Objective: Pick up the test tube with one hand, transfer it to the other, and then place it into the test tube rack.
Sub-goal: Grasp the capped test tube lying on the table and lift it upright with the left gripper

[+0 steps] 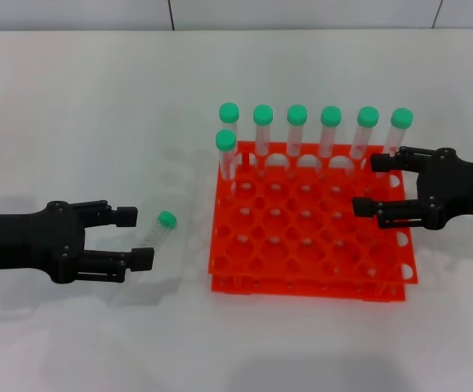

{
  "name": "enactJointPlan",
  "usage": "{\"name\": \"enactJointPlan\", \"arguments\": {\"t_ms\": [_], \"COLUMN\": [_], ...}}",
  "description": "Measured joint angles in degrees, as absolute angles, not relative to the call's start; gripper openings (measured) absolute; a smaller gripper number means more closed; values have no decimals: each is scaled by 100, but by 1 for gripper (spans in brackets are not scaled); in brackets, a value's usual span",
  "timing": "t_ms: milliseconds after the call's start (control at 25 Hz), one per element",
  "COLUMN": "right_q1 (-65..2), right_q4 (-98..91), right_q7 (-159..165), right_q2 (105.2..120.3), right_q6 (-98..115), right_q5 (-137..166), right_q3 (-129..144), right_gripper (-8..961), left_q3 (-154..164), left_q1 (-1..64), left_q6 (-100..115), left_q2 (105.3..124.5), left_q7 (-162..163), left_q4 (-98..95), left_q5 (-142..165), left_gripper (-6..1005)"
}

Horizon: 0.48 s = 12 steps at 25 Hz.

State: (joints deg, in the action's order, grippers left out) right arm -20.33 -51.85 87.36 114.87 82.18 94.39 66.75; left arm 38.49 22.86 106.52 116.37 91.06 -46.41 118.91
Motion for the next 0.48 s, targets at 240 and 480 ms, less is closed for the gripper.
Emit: {"name": "enactJointPlan", "arguments": {"t_ms": [240,480], "right_q1": [-2046,-2062], "right_q4": [-5186,-5186], "right_q7": [8736,8736], "right_q2": [11487,11487], "right_q6": [8227,8227], "right_q5": [9443,9467], "right_q3": [6636,6635], "right_gripper": [855,853], "left_q3": [3850,3844], "left_q1": [2301,2303], "left_q6": [10652,10649], "left_q2": [11640,11653], "left_q7": [9105,9105], "left_q4": [-4640,-4640], "left_q5": [11891,11891], "left_gripper": [888,888]}}
